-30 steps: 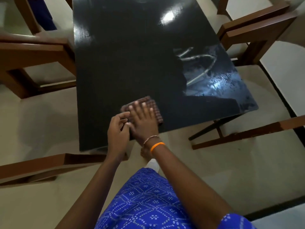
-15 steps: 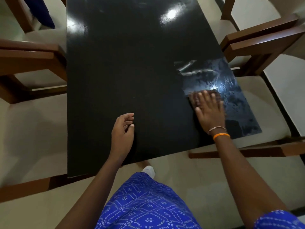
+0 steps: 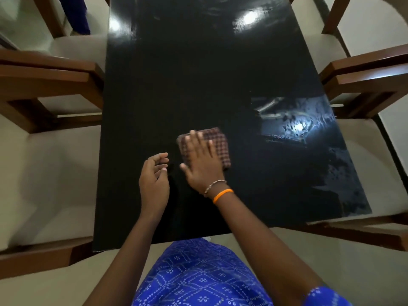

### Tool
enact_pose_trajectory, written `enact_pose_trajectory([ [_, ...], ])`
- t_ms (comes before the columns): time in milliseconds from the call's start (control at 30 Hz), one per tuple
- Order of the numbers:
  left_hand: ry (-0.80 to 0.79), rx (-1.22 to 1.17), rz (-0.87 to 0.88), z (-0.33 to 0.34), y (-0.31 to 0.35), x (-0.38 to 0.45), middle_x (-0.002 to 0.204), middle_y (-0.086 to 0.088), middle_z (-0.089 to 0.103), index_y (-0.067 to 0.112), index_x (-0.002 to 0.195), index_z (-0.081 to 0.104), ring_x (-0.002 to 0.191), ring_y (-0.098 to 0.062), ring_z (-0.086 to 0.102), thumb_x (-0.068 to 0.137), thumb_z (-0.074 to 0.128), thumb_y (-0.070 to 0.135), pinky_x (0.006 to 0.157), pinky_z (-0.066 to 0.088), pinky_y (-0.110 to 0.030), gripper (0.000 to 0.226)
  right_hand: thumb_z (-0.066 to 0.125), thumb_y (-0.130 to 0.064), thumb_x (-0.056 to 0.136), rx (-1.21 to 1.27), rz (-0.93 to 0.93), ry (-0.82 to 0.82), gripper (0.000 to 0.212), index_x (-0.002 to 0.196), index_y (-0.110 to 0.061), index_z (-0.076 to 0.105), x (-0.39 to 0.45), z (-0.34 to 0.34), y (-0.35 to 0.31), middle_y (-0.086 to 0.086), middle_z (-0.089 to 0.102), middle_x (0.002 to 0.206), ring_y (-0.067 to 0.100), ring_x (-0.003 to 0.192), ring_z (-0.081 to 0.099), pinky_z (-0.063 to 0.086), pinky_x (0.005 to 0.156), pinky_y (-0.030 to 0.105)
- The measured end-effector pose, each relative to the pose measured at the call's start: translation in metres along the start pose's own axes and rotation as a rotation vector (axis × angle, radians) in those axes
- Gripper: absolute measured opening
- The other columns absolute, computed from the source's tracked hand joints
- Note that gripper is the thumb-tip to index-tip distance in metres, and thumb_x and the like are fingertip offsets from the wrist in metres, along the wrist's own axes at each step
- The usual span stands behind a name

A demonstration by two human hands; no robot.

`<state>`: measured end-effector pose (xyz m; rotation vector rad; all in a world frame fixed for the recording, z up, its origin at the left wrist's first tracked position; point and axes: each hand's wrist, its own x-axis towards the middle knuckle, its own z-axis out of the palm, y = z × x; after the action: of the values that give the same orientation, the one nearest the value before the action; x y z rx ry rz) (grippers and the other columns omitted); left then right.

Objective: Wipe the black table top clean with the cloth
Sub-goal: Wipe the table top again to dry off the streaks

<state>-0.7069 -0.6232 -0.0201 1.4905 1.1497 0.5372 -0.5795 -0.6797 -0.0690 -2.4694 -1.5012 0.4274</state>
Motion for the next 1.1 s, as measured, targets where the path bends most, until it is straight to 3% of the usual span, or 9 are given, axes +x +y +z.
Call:
enact_pose_trajectory([
  [100,0.031,-0.020,-0.004,-0.001,0.000,0.006,0.106,0.012,0.058,0.032,0.108,0.057,0.094,0.009,0.057,0.091,0.045,0.005,0.071,0.048,-0.013,0.034,0.035,-0.045,0.095,-0.030,-0.152,-0.035,0.068,0.151,-0.018,0.006,0.018,0.007,-0.023,0.002,0.002,0.161,0.019,0.148,-0.001,0.001,0.119,0.042],
  [233,0.016,-0.008,-0.038,0.011,0.005,0.017,0.105,0.011,0.058,0.032,0.107,0.057,0.093,0.009,0.057,0.090,0.045,0.004,0.073,0.046,-0.015,0.035,0.033,-0.039,0.095,-0.105,-0.180,-0.014,0.063,0.151,-0.019,0.010,0.021,-0.002,0.006,0.001,0.006,0.160,0.017,0.148,0.004,0.004,0.119,0.040],
  [400,-0.052,0.014,-0.053,0.041,0.017,0.030,0.103,0.010,0.059,0.030,0.105,0.059,0.090,0.011,0.055,0.089,0.045,0.003,0.071,0.043,-0.001,0.035,0.037,-0.036,0.091,-0.073,0.098,0.058,0.065,0.150,-0.020,0.014,0.013,-0.037,0.089,0.002,0.012,0.159,0.018,0.148,0.009,0.006,0.118,0.040],
  [633,-0.178,-0.015,-0.011,0.072,0.034,0.037,0.104,0.008,0.060,0.028,0.103,0.060,0.094,0.002,0.057,0.089,0.047,0.003,0.079,0.045,-0.006,0.031,0.025,-0.039,0.087,-0.117,0.576,0.160,0.070,0.150,-0.013,0.013,-0.017,-0.095,0.228,0.010,0.012,0.159,0.024,0.147,0.010,0.009,0.118,0.043],
  [733,-0.188,-0.012,-0.011,0.074,0.036,0.045,0.104,0.007,0.060,0.027,0.103,0.060,0.094,0.002,0.057,0.090,0.047,0.004,0.079,0.044,-0.006,0.030,0.026,-0.039,0.087,-0.069,0.753,0.232,0.070,0.150,-0.012,0.014,-0.018,-0.102,0.248,0.008,0.013,0.159,0.025,0.147,0.011,0.008,0.119,0.043],
  [867,-0.148,-0.012,-0.033,0.070,0.036,0.055,0.104,0.008,0.059,0.028,0.104,0.060,0.094,0.005,0.056,0.090,0.047,0.005,0.077,0.043,-0.003,0.030,0.040,-0.032,0.094,-0.045,0.922,0.313,0.067,0.150,-0.011,0.012,0.008,-0.088,0.219,0.009,0.012,0.159,0.026,0.147,0.010,0.007,0.119,0.049],
  [967,-0.109,0.008,-0.057,0.069,0.036,0.059,0.105,0.011,0.059,0.031,0.104,0.059,0.094,0.007,0.055,0.090,0.048,0.006,0.076,0.045,-0.010,0.031,0.041,-0.034,0.093,-0.066,0.786,0.262,0.068,0.150,-0.012,0.010,0.038,-0.074,0.175,0.009,0.010,0.160,0.027,0.147,0.008,0.005,0.118,0.048],
  [1100,-0.060,0.032,-0.056,0.074,0.043,0.062,0.104,0.010,0.059,0.032,0.103,0.059,0.093,0.007,0.055,0.089,0.047,0.006,0.078,0.045,-0.014,0.031,0.037,-0.037,0.093,-0.028,0.411,0.138,0.068,0.151,-0.017,0.006,0.087,-0.051,0.098,0.005,0.003,0.160,0.024,0.148,0.002,-0.001,0.118,0.044],
])
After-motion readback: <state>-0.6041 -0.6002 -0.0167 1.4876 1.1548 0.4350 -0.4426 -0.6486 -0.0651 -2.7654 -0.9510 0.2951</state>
